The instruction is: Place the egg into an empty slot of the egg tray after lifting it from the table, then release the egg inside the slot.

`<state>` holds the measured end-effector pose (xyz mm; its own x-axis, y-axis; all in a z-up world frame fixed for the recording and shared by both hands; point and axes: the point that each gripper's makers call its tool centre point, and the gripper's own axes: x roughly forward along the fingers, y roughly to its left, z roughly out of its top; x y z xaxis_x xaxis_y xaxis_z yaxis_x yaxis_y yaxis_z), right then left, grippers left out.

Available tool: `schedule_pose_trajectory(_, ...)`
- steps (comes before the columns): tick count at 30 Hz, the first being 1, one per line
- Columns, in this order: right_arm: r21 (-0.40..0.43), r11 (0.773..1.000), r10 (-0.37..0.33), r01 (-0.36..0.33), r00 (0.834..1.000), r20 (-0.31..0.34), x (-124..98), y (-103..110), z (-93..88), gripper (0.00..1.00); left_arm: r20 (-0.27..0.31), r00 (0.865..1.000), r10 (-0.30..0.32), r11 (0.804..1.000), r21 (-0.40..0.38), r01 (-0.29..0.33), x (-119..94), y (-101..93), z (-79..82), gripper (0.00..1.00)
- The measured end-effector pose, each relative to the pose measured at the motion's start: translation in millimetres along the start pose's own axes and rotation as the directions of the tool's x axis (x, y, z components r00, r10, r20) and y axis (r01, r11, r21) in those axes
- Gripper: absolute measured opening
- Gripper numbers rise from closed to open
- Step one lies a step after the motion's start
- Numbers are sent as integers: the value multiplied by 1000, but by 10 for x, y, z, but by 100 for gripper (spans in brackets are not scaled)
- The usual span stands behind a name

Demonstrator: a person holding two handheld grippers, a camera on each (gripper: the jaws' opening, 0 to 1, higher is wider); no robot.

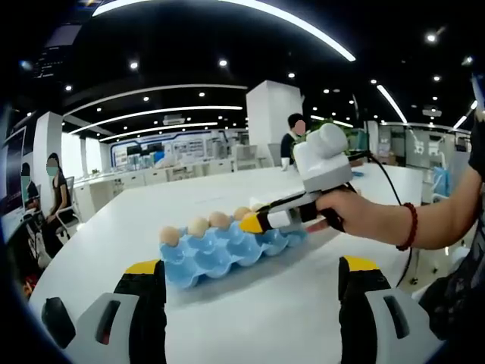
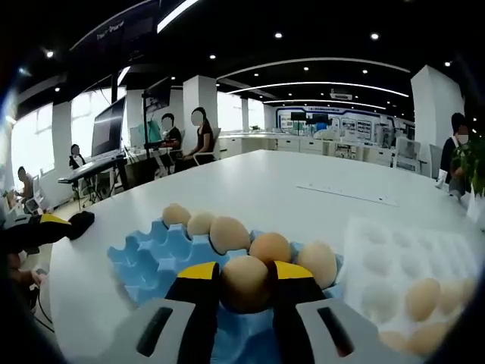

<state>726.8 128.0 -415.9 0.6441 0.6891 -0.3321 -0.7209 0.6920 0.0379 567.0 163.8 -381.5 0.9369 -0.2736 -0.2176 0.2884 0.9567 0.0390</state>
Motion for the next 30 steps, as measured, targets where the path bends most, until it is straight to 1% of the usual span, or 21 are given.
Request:
schedule_pose_trajectory(4,0,1000,27,-27,1000,4,-6,11,13,27,4,1000,3,1000,-4,-3,8,2,10,96)
schedule_pose_trajectory(7,1,999,37,-37,999,24,-39,9,30,27,5,1000,3,1000,-4,-3,5,-6,12,97)
schedule_pose_trajectory(9,-10,999,41,-40,998,51,-73,23,75,27,4,1000,4,1000,-5,-4,1,-11,12,98)
schedule_pose_trajectory(11,-20,999,45,-43,997,57,-71,35,96,27,4,1000,7,1000,-8,-7,1,-7,15,98)
schedule_pose_trajectory(13,-22,998,61,-59,995,76,-79,60,137,27,8,1000,10,1000,-10,-10,1,-6,26,99)
schedule_pose_trajectory(15,-36,997,73,-69,992,107,-88,83,207,27,12,1000,15,1000,-5,-15,1,-6,39,99)
schedule_pose_trajectory(18,-68,994,89,-80,987,135,-123,140,289,27,7,1000,21,1000,3,-21,-5,-15,34,99)
schedule_pose_trajectory(24,-87,990,125,-112,980,154,-73,234,368,27,2,1000,27,1000,12,-27,-5,-26,21,99)
schedule_pose_trajectory(30,-96,986,147,-134,978,151,-27,319,377,27,-2,999,35,999,25,-35,-8,-25,16,100)
